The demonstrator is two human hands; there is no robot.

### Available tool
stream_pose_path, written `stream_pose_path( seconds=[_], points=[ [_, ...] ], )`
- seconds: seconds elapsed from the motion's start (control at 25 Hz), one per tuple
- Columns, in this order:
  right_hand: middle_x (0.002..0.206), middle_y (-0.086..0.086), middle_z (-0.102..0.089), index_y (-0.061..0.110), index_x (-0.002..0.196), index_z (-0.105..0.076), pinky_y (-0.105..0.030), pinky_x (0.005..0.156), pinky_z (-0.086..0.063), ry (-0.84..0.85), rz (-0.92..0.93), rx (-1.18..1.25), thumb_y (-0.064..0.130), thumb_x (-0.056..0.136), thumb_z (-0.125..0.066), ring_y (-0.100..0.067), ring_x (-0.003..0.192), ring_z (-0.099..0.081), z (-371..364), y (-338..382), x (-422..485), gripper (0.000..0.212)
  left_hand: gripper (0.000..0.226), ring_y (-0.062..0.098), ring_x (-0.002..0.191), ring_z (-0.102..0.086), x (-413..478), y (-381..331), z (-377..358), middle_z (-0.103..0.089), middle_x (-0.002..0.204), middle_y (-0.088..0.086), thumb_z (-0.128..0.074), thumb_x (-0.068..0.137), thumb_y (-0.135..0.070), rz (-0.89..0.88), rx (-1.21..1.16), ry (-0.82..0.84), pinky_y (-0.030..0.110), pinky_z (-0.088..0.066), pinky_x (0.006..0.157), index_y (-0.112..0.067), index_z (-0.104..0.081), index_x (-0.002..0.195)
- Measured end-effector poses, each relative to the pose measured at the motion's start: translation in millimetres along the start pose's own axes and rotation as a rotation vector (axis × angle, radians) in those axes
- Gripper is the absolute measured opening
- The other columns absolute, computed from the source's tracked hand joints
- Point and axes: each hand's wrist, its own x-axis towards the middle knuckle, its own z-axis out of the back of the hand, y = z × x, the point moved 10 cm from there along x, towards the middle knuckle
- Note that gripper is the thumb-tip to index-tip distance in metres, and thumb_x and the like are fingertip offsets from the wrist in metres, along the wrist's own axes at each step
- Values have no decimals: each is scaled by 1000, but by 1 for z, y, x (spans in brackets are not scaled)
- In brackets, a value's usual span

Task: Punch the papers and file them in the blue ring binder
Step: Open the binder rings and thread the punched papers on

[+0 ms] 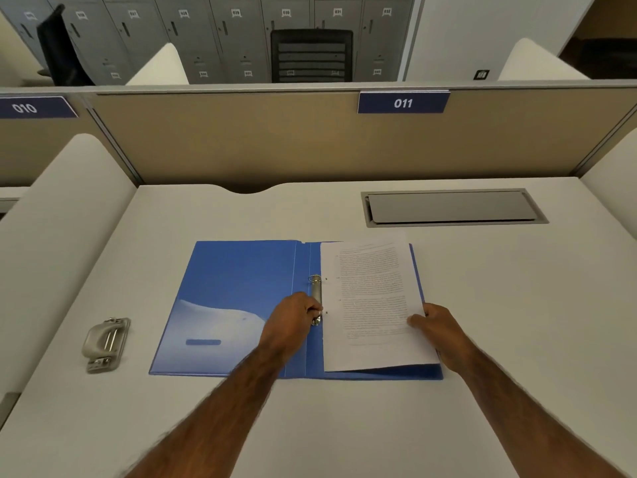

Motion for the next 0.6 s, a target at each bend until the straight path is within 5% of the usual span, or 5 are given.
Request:
stream_pose_path(
  seconds=[0.6],
  points=[
    [116,-3,-67,17,117,-63,-41,94,-54,-14,32,-93,9,95,-57,-24,103,-65,-3,5,-18,24,18,11,91,-55,-33,10,4,-63,106,4,-52,100,-21,47,-101,-119,21,-41,84,-13,-64,110]
  ],
)
